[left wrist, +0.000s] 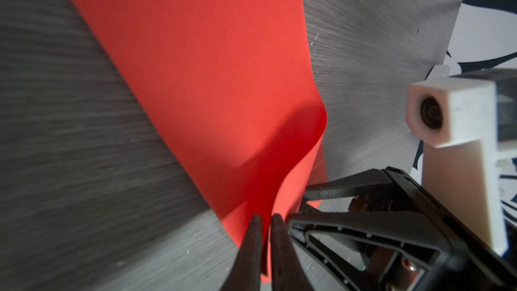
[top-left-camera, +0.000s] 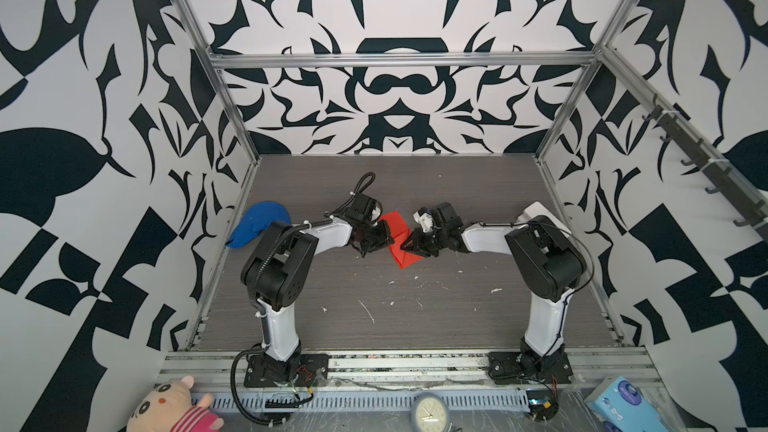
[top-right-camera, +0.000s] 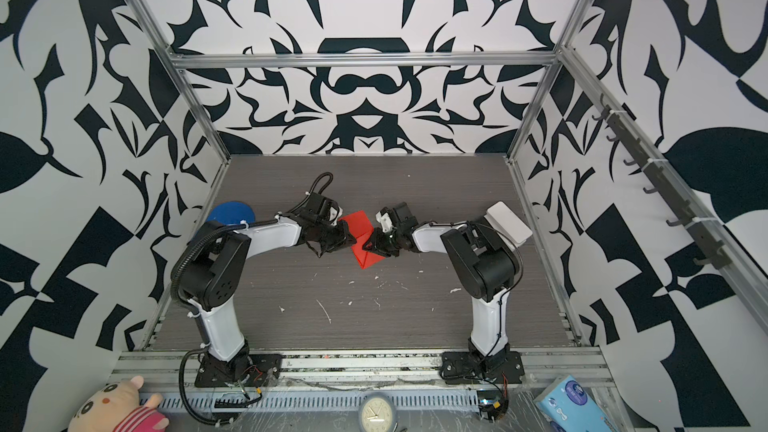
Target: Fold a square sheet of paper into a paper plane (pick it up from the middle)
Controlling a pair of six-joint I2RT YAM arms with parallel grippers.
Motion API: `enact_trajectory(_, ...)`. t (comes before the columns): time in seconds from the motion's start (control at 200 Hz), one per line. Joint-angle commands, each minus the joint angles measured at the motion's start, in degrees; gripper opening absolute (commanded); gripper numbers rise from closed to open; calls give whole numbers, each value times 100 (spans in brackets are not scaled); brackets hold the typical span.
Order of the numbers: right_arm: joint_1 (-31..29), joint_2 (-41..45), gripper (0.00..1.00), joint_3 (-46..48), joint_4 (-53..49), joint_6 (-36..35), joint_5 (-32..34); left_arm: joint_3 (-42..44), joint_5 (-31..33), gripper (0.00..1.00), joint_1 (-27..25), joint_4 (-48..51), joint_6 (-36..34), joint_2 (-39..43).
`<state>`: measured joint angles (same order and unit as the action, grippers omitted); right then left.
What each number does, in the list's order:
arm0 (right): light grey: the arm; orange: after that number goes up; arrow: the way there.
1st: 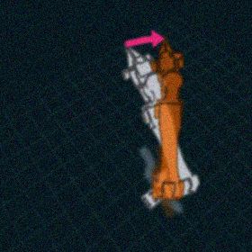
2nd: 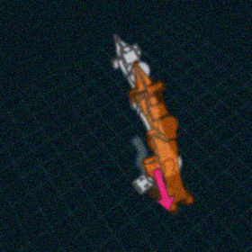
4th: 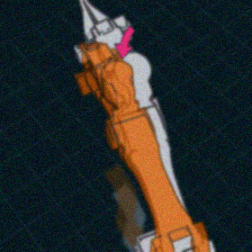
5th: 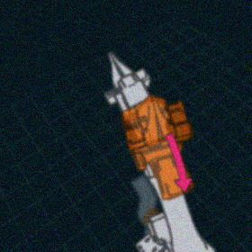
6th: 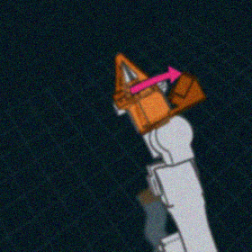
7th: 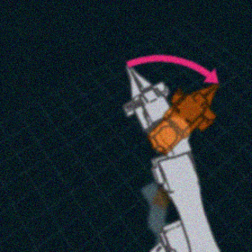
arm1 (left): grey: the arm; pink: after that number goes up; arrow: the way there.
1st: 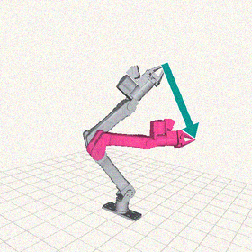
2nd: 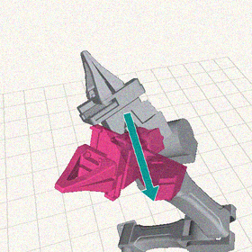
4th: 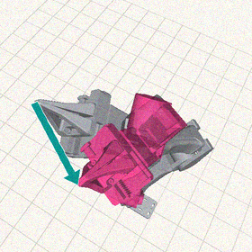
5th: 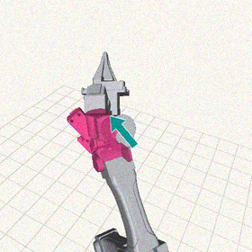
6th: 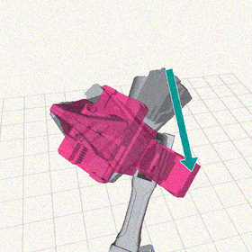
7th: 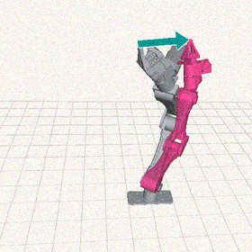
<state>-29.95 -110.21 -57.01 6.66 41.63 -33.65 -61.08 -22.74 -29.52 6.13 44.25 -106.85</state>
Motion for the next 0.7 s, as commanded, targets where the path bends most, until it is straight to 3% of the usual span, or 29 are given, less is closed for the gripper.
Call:
enact_trajectory(0.0, 19, -70, 28, 68, -198, -26, 110, 64, -49, 5, 28, 62, -168, -55)
enact_trajectory(0.055, 25, -97, 28, 52, -240, -72, 118, -14, 38, 0, 34, 216, -299, -55)
enact_trajectory(0.225, 17, -131, 28, -1, -512, -260, 254, -311, 200, 0, 26, 602, -684, -181)
enact_trajectory(0.695, -32, -229, 30, -118, -1064, -568, 708, -573, 340, 0, 34, 767, -830, -455)
